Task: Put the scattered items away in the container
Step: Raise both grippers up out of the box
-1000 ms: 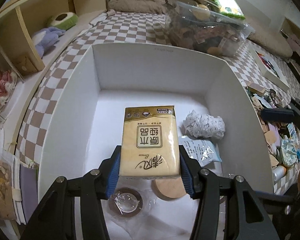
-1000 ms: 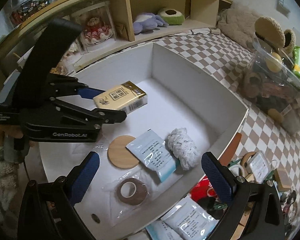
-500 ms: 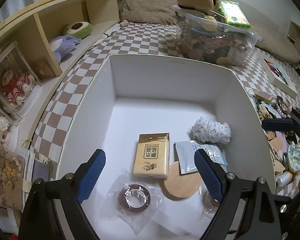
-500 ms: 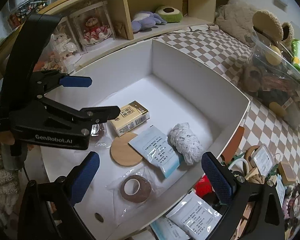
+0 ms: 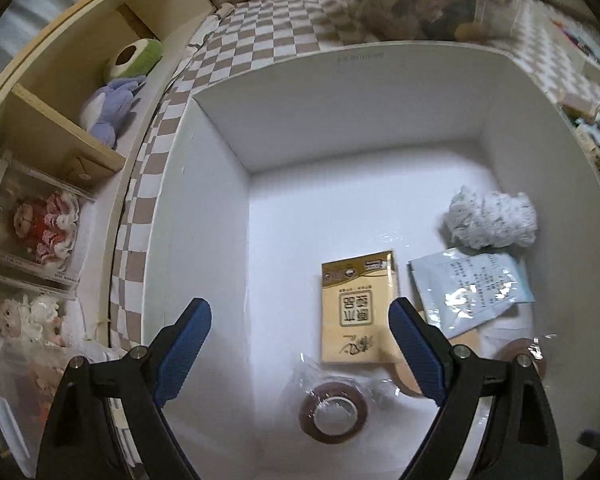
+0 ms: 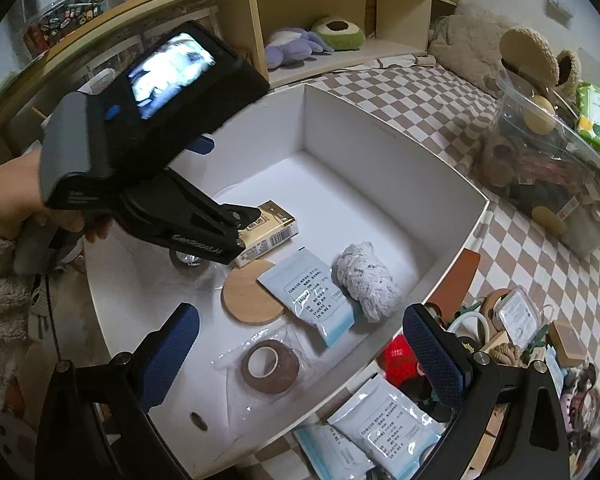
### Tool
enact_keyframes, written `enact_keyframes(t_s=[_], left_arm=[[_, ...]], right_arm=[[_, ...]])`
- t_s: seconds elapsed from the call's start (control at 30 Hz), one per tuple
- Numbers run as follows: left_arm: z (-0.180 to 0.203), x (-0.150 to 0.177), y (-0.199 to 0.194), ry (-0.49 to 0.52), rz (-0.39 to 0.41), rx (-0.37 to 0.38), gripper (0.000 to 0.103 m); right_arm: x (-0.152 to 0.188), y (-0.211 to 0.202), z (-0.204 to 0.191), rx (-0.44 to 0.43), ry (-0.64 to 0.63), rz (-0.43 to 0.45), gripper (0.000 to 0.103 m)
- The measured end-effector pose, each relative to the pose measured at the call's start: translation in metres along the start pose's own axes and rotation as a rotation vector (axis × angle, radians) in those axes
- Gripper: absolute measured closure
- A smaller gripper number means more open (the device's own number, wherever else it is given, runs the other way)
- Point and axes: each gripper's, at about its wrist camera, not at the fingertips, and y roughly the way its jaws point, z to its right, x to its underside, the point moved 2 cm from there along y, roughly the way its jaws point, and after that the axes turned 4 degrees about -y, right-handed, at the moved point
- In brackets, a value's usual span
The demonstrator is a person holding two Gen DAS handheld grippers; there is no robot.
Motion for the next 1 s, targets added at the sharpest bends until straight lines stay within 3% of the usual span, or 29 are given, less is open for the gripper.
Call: enact_keyframes(t_s=[0.13, 0.23, 0.43, 0.7, 0.8, 1.0], left_arm=[[0.006, 0.001, 0.01, 0.026, -0.034, 0.036, 0.012], [0.014, 0.001, 0.015, 0.061, -0.047, 0.022, 0.012], [0.021, 0.004, 0.022, 0.153, -0.047, -0.14, 0.012], [0.013, 0.008, 0.002, 0.062, -0.004, -0.031, 0.012], [0.012, 0.009, -0.015, -0.005, 0.041, 0.05, 0.012], [0.014, 0.013, -0.052, -0.086, 0.151, 0.127, 0.012]], right_arm=[[0.003, -0.001, 0.003, -0.002, 0.005, 0.001, 0.001], [0.004, -0.001, 0.006, -0.003, 0.012, 0.002, 0.001], [0.005, -0.001, 0.006, -0.008, 0.012, 0.001, 0.001], [0.005, -0.005, 0.004, -0.015, 0.012, 0.016, 0.001], [0.004, -0.01, 0.002, -0.015, 0.007, 0.028, 0.001], [0.002, -0.024, 0.0, -0.006, 0.0, 0.066, 0.001]])
